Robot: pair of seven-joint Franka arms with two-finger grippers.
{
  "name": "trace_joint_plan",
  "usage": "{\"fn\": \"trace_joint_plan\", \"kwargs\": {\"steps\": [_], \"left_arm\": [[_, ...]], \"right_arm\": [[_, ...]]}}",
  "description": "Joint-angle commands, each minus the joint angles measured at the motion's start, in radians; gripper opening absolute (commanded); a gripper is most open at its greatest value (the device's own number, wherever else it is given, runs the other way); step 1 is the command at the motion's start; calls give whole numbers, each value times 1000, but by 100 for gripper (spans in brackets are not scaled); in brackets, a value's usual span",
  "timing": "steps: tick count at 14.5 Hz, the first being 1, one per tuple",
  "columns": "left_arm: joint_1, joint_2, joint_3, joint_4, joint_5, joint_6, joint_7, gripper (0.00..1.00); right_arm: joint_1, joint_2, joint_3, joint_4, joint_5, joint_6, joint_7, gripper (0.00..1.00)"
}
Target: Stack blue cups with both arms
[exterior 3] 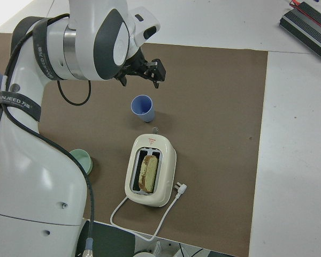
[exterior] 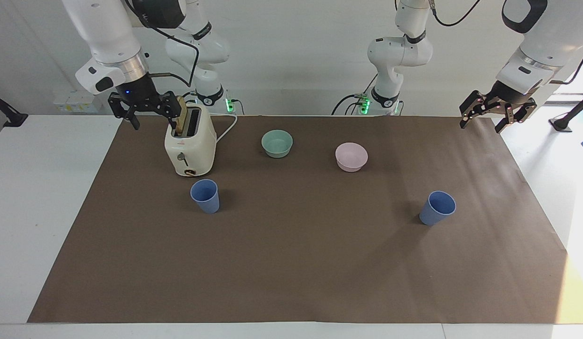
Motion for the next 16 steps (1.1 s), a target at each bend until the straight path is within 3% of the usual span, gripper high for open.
{"fn": "trace_joint_plan", "kwargs": {"steps": [1,16], "left_arm": [[8,-3,-6,11,12,-11,-6,100],[8,-3,-5,11,11,-9,-6,100]], "right_arm": [[-11,-16,1,-15,21,9,-26,100],[-5,-16,1,-15,21,9,-24,100]]}}
